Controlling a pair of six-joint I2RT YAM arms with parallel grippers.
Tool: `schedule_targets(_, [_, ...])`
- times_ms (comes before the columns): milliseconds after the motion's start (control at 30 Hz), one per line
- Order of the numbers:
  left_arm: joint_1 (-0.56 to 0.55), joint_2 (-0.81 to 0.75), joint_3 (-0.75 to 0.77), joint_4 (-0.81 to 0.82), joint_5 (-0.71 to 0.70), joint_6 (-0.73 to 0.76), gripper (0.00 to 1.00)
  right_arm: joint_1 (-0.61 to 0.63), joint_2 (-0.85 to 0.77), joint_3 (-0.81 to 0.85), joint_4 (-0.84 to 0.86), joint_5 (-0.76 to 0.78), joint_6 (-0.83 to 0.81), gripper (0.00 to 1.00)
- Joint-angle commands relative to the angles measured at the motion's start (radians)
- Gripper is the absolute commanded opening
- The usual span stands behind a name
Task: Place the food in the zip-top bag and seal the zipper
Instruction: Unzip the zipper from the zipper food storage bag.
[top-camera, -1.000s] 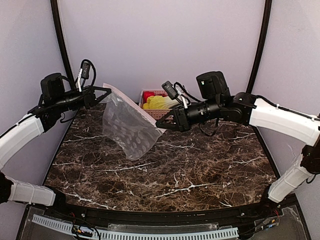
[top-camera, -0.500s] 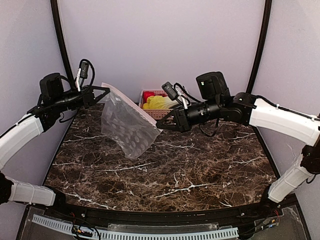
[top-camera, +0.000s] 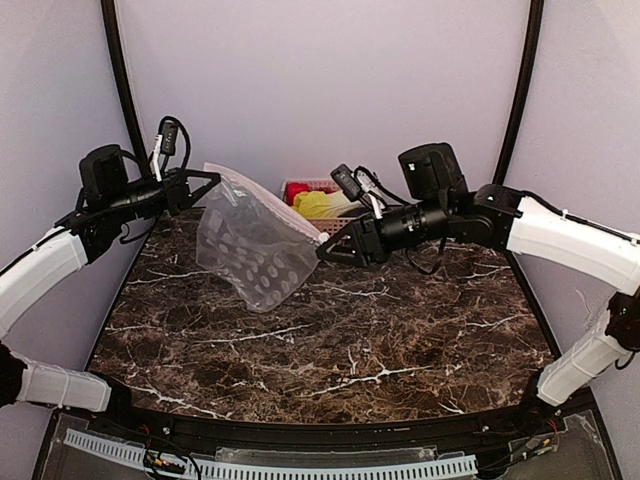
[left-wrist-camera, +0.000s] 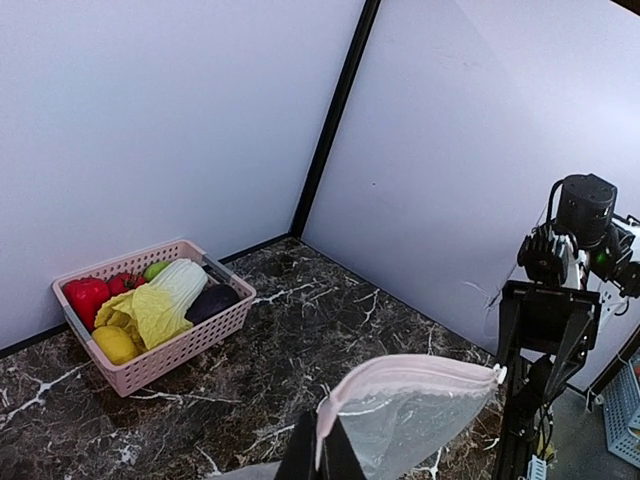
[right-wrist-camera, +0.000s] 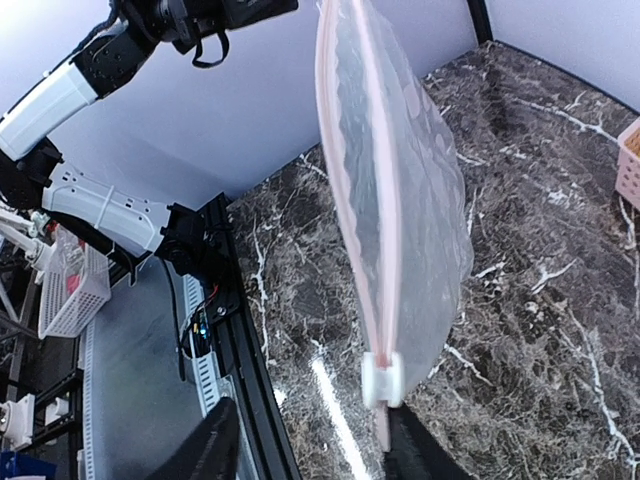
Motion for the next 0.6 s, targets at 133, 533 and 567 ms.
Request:
schedule_targets(133, [-0.19, 0.035, 0.072, -0.147, 0.101, 0.186, 0.01, -0.014, -0.121, -0.046, 0.03, 0.119, -0.012, 0.64])
schedule_targets(533, [-0.231, 0.102, 0.104, -0.139, 0.346, 0.14, 0.01, -0.026, -0.235, -0.034, -0.069, 0.177, -0.083, 0.78])
schedule_targets(567, [-0.232, 0.102, 0.105, -0.138, 0.35, 0.141, 0.01, -0.027, -0.231, -0.03, -0.075, 0.176, -0.084, 0.79])
